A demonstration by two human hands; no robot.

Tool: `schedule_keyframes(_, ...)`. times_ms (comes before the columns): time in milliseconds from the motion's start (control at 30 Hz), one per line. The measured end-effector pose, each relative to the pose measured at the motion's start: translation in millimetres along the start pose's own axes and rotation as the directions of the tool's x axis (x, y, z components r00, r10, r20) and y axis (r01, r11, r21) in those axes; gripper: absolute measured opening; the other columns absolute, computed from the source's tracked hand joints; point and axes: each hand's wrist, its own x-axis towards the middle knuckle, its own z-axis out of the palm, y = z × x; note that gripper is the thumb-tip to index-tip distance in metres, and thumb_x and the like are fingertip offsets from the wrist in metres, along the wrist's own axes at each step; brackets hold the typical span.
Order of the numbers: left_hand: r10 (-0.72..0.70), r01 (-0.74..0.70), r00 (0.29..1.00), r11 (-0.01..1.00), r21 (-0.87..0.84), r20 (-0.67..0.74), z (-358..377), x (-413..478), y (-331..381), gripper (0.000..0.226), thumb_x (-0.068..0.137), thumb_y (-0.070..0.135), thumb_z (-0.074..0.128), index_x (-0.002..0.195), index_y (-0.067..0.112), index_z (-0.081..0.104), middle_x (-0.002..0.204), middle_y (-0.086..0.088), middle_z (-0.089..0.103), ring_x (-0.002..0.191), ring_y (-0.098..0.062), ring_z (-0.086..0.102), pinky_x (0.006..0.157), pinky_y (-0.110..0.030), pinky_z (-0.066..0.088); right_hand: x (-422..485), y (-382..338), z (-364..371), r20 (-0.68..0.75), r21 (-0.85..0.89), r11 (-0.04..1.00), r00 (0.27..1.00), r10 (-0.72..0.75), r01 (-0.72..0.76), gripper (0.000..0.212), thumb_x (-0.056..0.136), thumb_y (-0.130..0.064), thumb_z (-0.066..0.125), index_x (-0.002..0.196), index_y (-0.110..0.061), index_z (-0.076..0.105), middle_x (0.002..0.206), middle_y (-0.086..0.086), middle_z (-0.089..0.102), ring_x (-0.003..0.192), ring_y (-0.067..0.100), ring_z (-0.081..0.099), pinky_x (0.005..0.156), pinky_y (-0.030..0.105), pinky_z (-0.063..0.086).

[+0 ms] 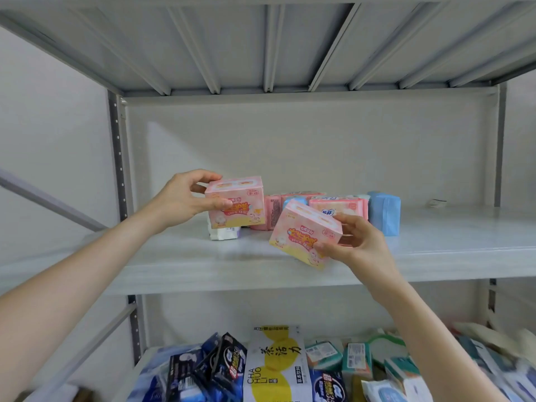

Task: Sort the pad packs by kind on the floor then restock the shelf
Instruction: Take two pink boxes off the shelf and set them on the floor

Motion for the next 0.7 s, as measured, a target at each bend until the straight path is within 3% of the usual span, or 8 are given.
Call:
schedule_keyframes(333,-0.089,0.091,0.993,0.996,-0.018,0.08,15.6,-86.2,32.2,0.062,0.047,0.06,0.081,0.103,0.041,0.063,0.108,0.024,0.064,0.087,0.014,0.058,0.065,-0.004,0.043,-70.2,-22.9,-26.7,0.02,-0.089,0.99,0.994,0.108,-0.106,0.059,0.062,-0.018,0.089,0.111,-0.03,0.058,0.097,-0.013,0.071,0.087,0.0,0.068,0.072,0.023,0.053)
schedule_keyframes(533,-0.172,0.172,0.976,0.985,0.007,0.136,38.2,-148.6,50.9,0.077,0.05,0.059,0.08,0.119,0.034,0.059,0.115,0.018,0.063,0.101,0.002,0.059,0.073,-0.018,0.045,-123.3,-20.1,-47.6,0.075,-0.131,0.972,0.975,0.208,-0.197,0.065,0.059,-0.014,0.09,0.115,-0.023,0.057,0.103,-0.009,0.069,0.094,0.005,0.066,0.079,0.027,0.054)
schedule_keyframes(700,-0.234,0.23,0.966,0.972,0.049,0.108,58.7,-193.0,74.2,0.08,0.054,0.054,0.078,0.127,0.029,0.056,0.118,0.016,0.06,0.104,0.003,0.054,0.082,-0.022,0.044,-156.8,-20.7,-65.9,0.139,-0.143,0.96,0.955,0.262,-0.242,0.063,0.061,-0.013,0.089,0.113,-0.026,0.056,0.103,-0.01,0.068,0.093,0.003,0.065,0.066,0.019,0.055)
